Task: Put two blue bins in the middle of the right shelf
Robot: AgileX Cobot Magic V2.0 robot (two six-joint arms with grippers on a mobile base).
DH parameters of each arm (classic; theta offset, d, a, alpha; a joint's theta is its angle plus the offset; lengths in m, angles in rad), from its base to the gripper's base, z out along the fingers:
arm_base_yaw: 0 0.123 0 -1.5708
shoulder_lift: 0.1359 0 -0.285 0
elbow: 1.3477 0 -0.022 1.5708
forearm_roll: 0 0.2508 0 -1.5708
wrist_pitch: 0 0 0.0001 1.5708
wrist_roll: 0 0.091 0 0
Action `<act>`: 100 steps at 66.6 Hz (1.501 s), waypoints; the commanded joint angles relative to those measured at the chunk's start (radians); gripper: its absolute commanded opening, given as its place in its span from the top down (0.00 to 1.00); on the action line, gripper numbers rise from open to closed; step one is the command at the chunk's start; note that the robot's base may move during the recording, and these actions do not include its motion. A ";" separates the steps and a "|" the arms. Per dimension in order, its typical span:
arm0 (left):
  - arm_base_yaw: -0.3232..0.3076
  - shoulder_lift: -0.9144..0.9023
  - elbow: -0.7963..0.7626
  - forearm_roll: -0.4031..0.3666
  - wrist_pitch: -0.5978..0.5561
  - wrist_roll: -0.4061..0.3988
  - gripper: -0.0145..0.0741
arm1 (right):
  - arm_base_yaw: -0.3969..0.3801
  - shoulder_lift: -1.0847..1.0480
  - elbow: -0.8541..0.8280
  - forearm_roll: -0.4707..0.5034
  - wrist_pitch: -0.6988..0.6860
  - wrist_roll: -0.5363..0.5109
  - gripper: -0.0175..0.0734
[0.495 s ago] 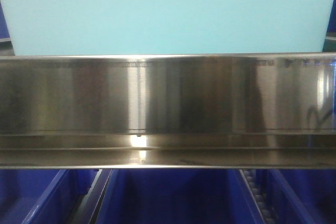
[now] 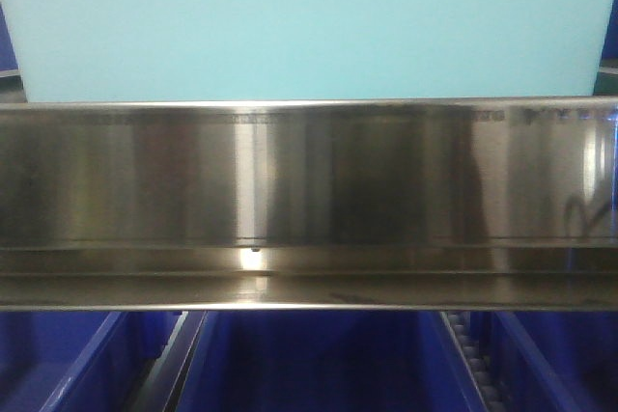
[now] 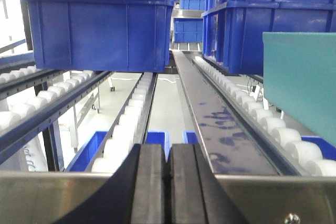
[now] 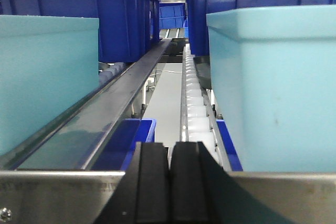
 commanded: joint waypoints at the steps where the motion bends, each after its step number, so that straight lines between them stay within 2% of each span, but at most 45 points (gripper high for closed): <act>1: 0.002 -0.004 -0.002 -0.003 -0.052 -0.001 0.96 | 0.002 -0.003 0.002 0.003 -0.024 -0.006 0.99; 13: 0.002 -0.004 -0.002 -0.003 -0.083 -0.001 0.96 | 0.002 -0.003 0.002 0.003 -0.042 -0.006 0.99; 18: 0.002 -0.004 -0.002 -0.043 -0.106 -0.001 0.96 | 0.002 -0.003 0.002 0.003 -0.097 -0.006 0.99; 26: 0.002 -0.004 -0.002 -0.065 -0.246 -0.001 0.96 | 0.002 -0.003 0.002 0.003 -0.267 -0.006 0.99; 33: 0.002 -0.004 -0.016 -0.065 -0.293 -0.001 0.96 | 0.002 -0.003 -0.032 0.003 -0.285 -0.006 0.99; 42: 0.002 -0.004 -0.154 -0.065 -0.192 -0.001 0.96 | 0.002 -0.003 -0.201 0.003 -0.132 -0.006 0.99; 50: 0.002 0.017 -0.305 -0.063 -0.023 -0.001 0.96 | 0.002 0.032 -0.363 0.003 0.024 -0.006 0.99; 56: 0.002 0.067 -0.413 -0.063 0.096 -0.001 0.90 | 0.002 0.084 -0.453 0.003 0.078 -0.006 0.97; 59: 0.002 0.097 -0.458 -0.063 0.150 -0.001 0.83 | 0.002 0.114 -0.487 0.003 0.083 -0.006 0.92; 64: 0.002 0.142 -0.513 -0.063 0.193 -0.001 0.67 | 0.002 0.157 -0.527 0.003 0.085 -0.006 0.76; 70: 0.002 0.192 -0.553 -0.063 0.211 -0.001 0.47 | 0.002 0.204 -0.549 0.003 0.092 -0.006 0.49; 79: 0.002 0.265 -0.589 -0.067 0.207 -0.001 0.24 | 0.002 0.249 -0.551 0.003 0.101 -0.006 0.17; 84: 0.002 0.326 -0.629 -0.072 0.223 -0.001 0.16 | 0.002 0.266 -0.560 0.003 0.097 -0.006 0.18; 90: -0.018 0.401 -0.698 -0.076 0.279 -0.001 0.16 | 0.009 0.297 -0.595 0.003 0.113 -0.006 0.18; 100: -0.159 0.570 -0.857 -0.087 0.399 0.001 0.16 | 0.061 0.431 -0.739 0.005 0.239 -0.006 0.18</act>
